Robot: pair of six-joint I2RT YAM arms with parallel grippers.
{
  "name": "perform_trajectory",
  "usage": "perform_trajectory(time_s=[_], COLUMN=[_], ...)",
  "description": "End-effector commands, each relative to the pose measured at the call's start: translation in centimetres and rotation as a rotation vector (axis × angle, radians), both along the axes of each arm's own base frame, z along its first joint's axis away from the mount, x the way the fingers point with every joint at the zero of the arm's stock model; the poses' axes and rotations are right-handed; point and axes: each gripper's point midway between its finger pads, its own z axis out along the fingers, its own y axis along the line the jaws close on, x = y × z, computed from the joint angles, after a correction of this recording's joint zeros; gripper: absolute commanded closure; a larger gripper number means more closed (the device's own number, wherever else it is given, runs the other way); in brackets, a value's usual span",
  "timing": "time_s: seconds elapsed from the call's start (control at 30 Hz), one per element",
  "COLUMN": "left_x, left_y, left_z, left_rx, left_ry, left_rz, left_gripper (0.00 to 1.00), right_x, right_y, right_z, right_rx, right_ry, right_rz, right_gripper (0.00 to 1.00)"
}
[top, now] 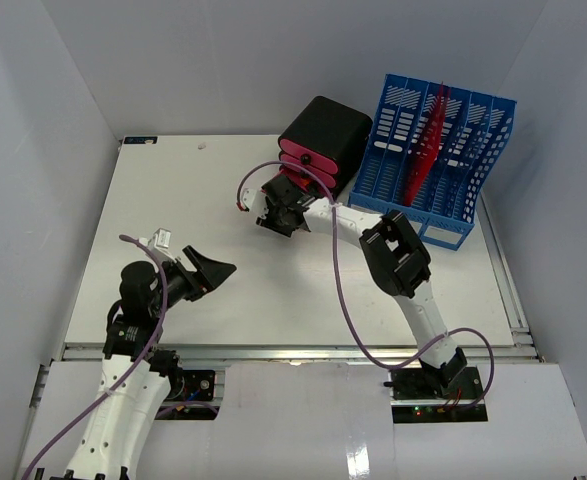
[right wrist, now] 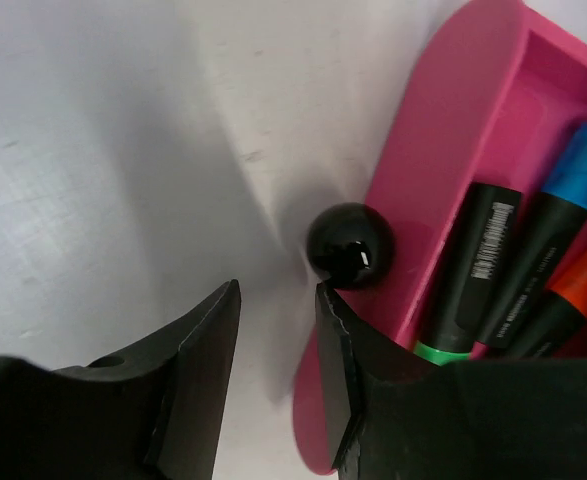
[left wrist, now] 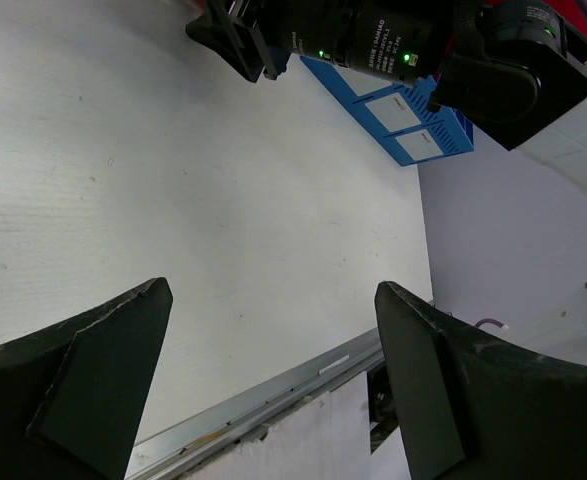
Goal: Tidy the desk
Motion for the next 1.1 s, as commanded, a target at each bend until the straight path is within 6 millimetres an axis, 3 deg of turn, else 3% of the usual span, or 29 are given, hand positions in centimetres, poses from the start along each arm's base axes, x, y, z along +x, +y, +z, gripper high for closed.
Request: perform_trajectory(time_s=[0.0,0.23,0.43,0.77,0.87,0.97,1.03,1.07], left_x=[0.0,0.0,0.1,0.2,0.2,0.2,0.2,0.2], left_y=[0.3,0.3,0.4,0.3,0.3,0.2,0.2,0.2], left_z=[1.3,1.1,1.1,0.8,1.1,1.6,2.2,2.4], left_rx=[0.023,0.031,0.035,0.036,0.032,0.031,0.041,0.05], left_ry=[-0.04,-0.039,-0.037,-0.029,-0.037,-0.05,-0.075,-0.09], left_rz=[0.006,0.006,0.006,0.006,0.003,0.0,-0.011,-0.018], left_gripper=[0.07,0.06,0.06,0.06,0.06,0.06,0.06,0.06], right_x=[4.4,7.5,9.5,10.6,8.0,1.1,-3.0,-4.8], right_y=[-1.9,-3.8,-6.4,-8.0,-6.5,-3.0,-3.0,-3.1], right_z=[0.8,3.1,3.7,4.7,4.9,4.9,7.1,8.8], right_rx=[-0.044,-0.033,-0.048,-0.068,0.022,0.17,0.242,0.292], right_ry=[-0.143,-0.228,-0.251,-0.308,-0.207,0.036,0.137,0.163], right_rz=[-0.116,-0.191,-0.238,-0.256,-0.154,0.091,0.151,0.183], right_gripper=[0.54,0.47,0.44,0.4,0.39,0.37,0.35,0.23])
